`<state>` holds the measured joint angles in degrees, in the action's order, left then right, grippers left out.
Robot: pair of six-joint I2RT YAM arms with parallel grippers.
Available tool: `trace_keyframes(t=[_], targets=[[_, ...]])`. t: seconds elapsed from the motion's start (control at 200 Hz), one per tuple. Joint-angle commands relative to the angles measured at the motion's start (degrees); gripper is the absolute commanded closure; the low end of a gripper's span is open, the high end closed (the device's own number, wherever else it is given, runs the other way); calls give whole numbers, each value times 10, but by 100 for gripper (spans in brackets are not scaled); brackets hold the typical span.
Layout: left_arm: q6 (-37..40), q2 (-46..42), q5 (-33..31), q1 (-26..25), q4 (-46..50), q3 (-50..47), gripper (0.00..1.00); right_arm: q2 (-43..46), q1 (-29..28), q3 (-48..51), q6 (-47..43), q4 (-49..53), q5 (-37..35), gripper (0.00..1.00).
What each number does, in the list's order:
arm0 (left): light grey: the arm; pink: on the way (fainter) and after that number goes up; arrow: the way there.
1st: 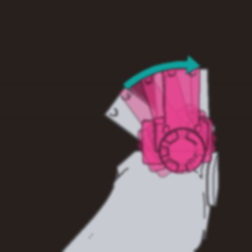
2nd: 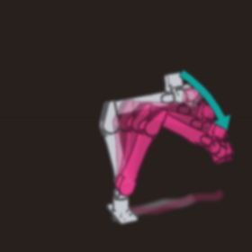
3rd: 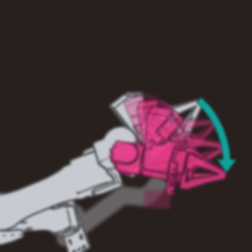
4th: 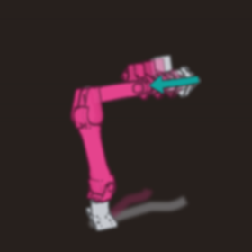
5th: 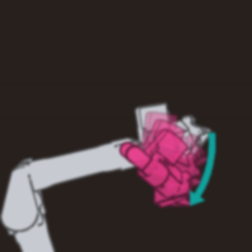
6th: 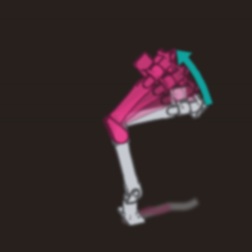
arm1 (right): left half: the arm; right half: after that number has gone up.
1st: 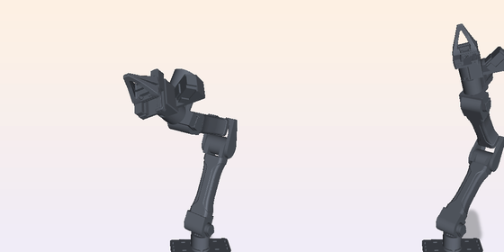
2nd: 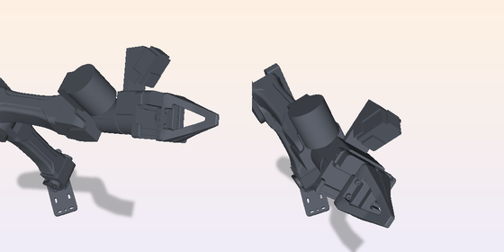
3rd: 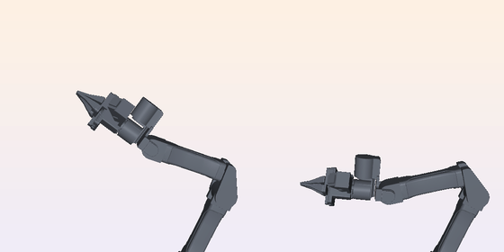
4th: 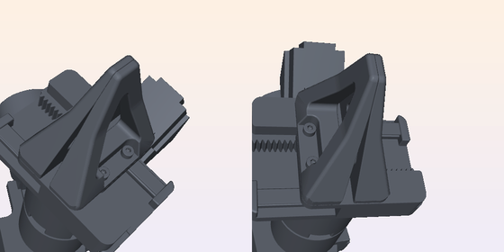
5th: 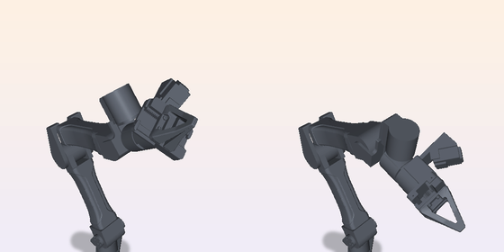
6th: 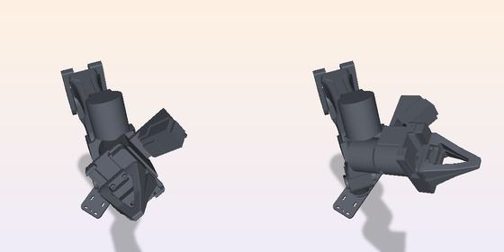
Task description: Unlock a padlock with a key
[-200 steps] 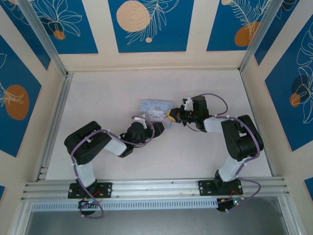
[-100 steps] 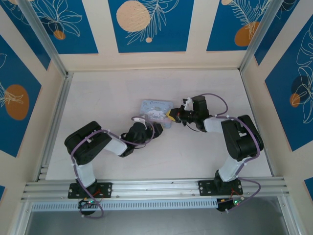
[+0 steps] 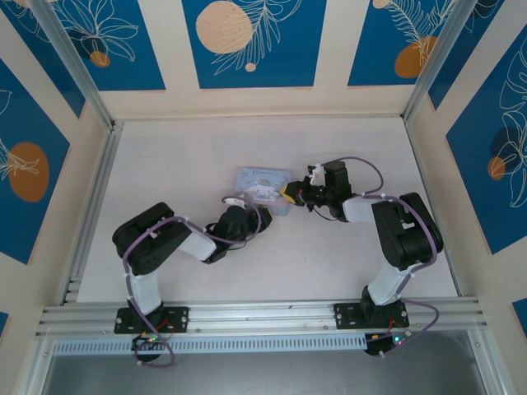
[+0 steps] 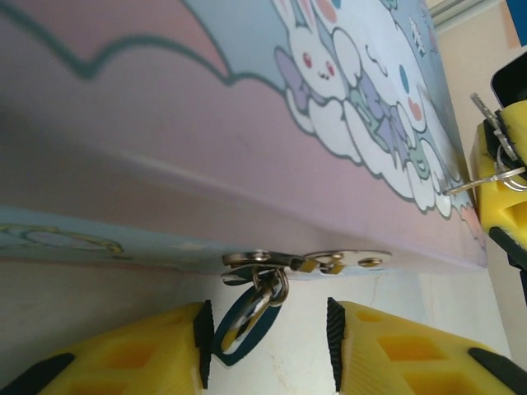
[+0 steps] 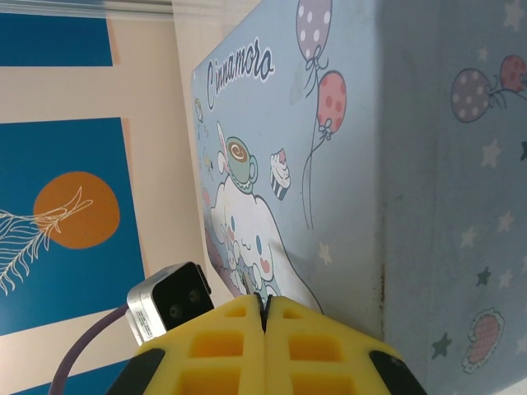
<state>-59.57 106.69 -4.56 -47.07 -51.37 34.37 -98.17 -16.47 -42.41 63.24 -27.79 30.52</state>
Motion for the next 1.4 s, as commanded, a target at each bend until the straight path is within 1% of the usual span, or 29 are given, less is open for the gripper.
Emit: trace_keyframes(t=[0.0,0.2,0.25,0.51,0.55,0.89,0.93,1.045,1.065,1.125,1.165,1.275,1.395], targets=[[3,31,-14,-7,36,7,61,-18,3,-4,0,12,-2,100],[0,40,-16,-7,33,5,64,-20,4,-5,0,11,0,100],[-1,42,-17,-6,33,6,68,-21,5,-4,0,11,0,100],[-5,50,-22,-6,32,6,72,-22,6,-3,0,9,0,100],[-5,50,-23,-6,32,7,75,-23,6,-2,0,8,1,100],[-6,48,-23,-6,37,11,84,-23,7,-6,3,6,6,100],[-7,48,-24,-6,39,11,87,-22,8,-6,2,7,6,100],[-9,47,-25,-6,46,11,90,-21,8,-6,1,7,7,100],[-10,47,-26,-6,48,12,93,-22,8,-6,1,8,7,100],[-11,47,-25,-6,51,12,95,-20,8,-6,2,8,9,100],[-13,45,-24,-6,54,12,100,-20,8,-6,3,7,10,100],[-17,39,-17,-6,63,14,100,-8,9,-9,3,8,16,100],[-25,22,-3,-5,85,18,100,24,9,-9,-12,26,20,100]])
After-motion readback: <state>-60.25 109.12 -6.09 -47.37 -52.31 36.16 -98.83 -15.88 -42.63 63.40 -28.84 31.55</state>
